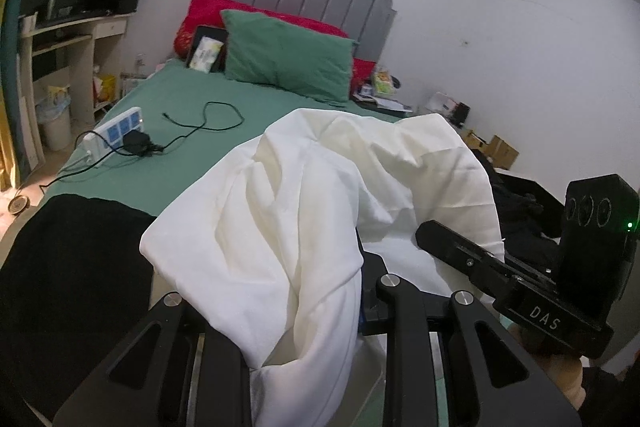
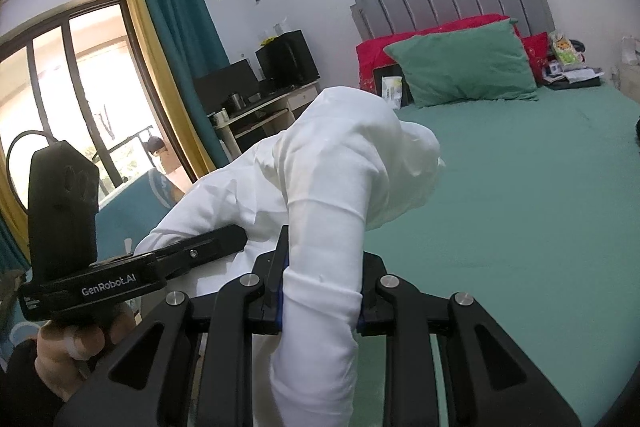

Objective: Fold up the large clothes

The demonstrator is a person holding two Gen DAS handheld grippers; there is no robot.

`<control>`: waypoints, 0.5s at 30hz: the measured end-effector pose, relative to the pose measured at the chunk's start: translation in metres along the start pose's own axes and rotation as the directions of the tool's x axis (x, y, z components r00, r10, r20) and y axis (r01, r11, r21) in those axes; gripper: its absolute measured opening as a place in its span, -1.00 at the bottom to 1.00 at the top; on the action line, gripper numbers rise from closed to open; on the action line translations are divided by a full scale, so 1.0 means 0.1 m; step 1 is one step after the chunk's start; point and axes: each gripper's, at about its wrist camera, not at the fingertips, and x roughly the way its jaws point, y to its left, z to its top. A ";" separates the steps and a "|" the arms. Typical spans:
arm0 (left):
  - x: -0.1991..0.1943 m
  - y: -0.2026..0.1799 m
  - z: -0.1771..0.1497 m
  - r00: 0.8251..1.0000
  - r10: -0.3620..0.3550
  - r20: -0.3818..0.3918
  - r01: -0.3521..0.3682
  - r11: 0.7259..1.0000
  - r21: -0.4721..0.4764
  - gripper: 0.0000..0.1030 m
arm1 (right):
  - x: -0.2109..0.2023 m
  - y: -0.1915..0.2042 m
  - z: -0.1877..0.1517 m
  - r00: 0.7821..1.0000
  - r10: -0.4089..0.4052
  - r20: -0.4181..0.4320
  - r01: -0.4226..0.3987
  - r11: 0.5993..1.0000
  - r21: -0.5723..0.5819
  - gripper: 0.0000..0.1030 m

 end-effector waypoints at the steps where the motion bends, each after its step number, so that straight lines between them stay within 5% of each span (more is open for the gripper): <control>1: 0.03 0.06 0.01 1.000 0.003 -0.002 -0.003 1.000 -0.014 -0.48 | 0.04 -0.01 -0.01 1.000 0.004 -0.003 -0.004 1.000 0.003 -0.54; 15: 0.91 0.72 -0.47 0.981 0.057 -0.187 -0.082 0.989 -0.126 -0.48 | 0.86 -0.42 -0.49 0.987 0.033 -0.157 -0.018 0.995 0.097 -0.54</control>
